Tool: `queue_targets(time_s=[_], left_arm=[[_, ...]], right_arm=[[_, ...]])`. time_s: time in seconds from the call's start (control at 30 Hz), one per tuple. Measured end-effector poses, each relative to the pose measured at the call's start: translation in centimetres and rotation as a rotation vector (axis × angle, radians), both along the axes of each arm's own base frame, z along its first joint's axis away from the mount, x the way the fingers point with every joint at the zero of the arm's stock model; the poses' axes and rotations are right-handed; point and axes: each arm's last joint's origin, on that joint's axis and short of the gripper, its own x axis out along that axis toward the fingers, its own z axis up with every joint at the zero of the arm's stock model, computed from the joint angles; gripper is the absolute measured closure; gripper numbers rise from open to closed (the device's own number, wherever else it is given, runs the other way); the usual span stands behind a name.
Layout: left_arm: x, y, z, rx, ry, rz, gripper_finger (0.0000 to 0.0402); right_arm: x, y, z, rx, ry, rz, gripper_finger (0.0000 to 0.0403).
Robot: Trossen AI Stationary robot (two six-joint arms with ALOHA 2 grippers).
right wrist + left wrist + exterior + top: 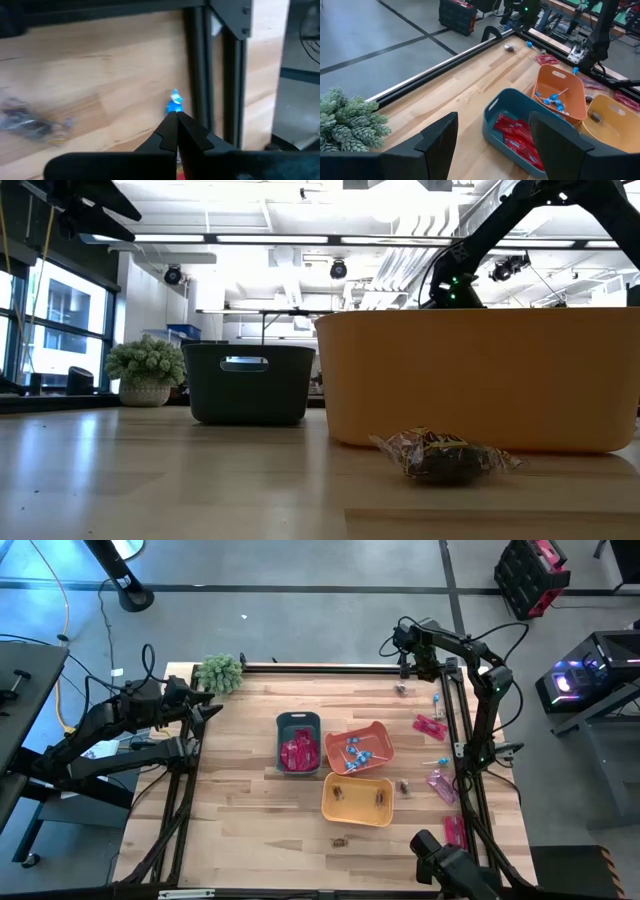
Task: Sort candy
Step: Put the blue lollipop into the orange bin
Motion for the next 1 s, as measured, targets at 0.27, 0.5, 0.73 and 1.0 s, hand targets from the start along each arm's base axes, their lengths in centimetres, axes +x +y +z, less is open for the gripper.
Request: queue_targets(time_s=[0.27,0.5,0.73,1.0], left_arm=[[0.0,0.0,0.0,-0.035,-0.024,0.026,0.0163],[0.0,0.1,0.0,-0.050,-0.035,0.057,0.0163],[0.0,0.1,0.0,-0.068,-0.049,0.071,0.0163],[-0.1,0.2,0.0,-0.038,-0.041,0.133,0.0163]], right_arm=[[1.8,-2.2,-0.5,-0.126,-0.278,0.133,0.0402],[5.4,-0.6,0.1,-0.110,-0.436,0.313,0.0403],[4.8,5.1,2.8,-0.092,-0.289,0.406,0.0403],[-0.9,12.8,3.8,-0.273,-0.516,0.195,0.0403]])
